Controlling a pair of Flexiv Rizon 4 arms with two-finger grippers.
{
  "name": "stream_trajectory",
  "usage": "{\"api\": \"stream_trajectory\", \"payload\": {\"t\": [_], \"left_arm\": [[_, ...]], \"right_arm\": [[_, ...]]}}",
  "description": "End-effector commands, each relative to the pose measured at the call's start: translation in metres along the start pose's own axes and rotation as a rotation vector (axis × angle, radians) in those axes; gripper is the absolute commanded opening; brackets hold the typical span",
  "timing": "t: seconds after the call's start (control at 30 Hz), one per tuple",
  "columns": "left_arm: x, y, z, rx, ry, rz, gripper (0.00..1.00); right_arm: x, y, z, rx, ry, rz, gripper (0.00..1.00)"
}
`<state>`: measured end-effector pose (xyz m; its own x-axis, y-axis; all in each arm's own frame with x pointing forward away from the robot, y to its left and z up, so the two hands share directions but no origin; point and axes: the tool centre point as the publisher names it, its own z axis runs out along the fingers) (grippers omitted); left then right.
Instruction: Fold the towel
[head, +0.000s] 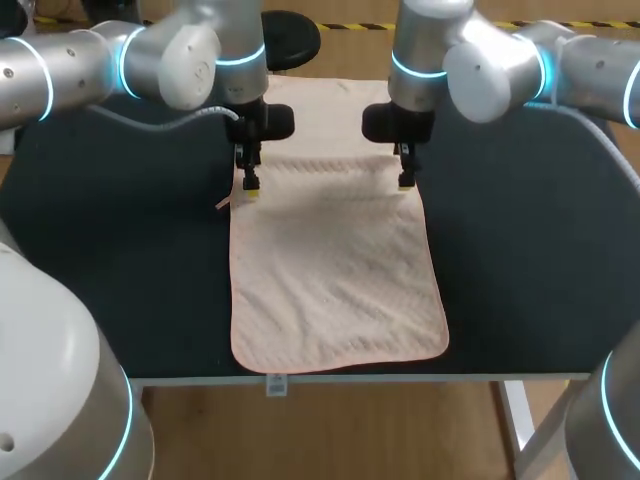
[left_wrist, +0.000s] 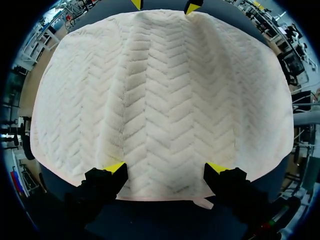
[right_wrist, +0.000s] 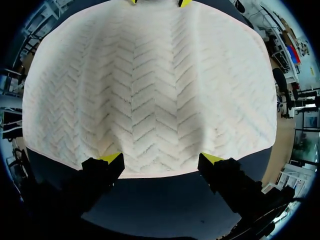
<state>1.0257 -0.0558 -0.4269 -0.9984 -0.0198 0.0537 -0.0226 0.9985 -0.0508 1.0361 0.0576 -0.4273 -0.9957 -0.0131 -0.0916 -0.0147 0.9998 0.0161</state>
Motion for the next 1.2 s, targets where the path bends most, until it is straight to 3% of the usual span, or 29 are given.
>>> {"api": "stream_trajectory", "payload": {"t": [0.03, 0.6, 0.63, 0.67, 0.7, 0.77, 0.8, 1.2], "left_arm": [[0.001, -0.0017, 0.0053, -0.003, -0.011, 0.003, 1.0], [-0.0038, 0.0014, 0.0121, -0.019, -0.018, 0.0, 1.0], [-0.0039, 0.0014, 0.012, -0.018, -0.019, 0.0, 1.0], [-0.004, 0.0015, 0.0121, -0.019, -0.021, 0.0, 1.0], [-0.0041, 0.0015, 0.0121, -0.018, -0.022, -0.001, 0.76], [-0.0044, 0.0017, 0.0125, -0.02, -0.023, -0.002, 0.16], [-0.0046, 0.0018, 0.0126, -0.018, -0.023, -0.005, 0.0], [-0.0034, 0.0007, 0.0102, -0.009, -0.037, 0.0, 0.0]], "right_arm": [[-0.0022, 0.0007, 0.0046, 0.005, 0.006, -0.002, 1.0], [0.0004, -0.0003, 0.0134, 0.004, 0.014, 0.01, 1.0], [0.0006, -0.0006, 0.0138, 0.004, 0.015, 0.011, 0.49], [0.001, -0.0009, 0.0141, 0.006, 0.015, 0.012, 0.36], [0.0014, -0.0012, 0.0144, 0.007, 0.016, 0.012, 0.04], [0.0025, -0.002, 0.0142, 0.005, 0.015, 0.013, 0.0], [0.0029, -0.0023, 0.0141, 0.005, 0.014, 0.013, 0.0], [0.0068, -0.0052, 0.011, 0.002, 0.005, 0.024, 0.0]]}}
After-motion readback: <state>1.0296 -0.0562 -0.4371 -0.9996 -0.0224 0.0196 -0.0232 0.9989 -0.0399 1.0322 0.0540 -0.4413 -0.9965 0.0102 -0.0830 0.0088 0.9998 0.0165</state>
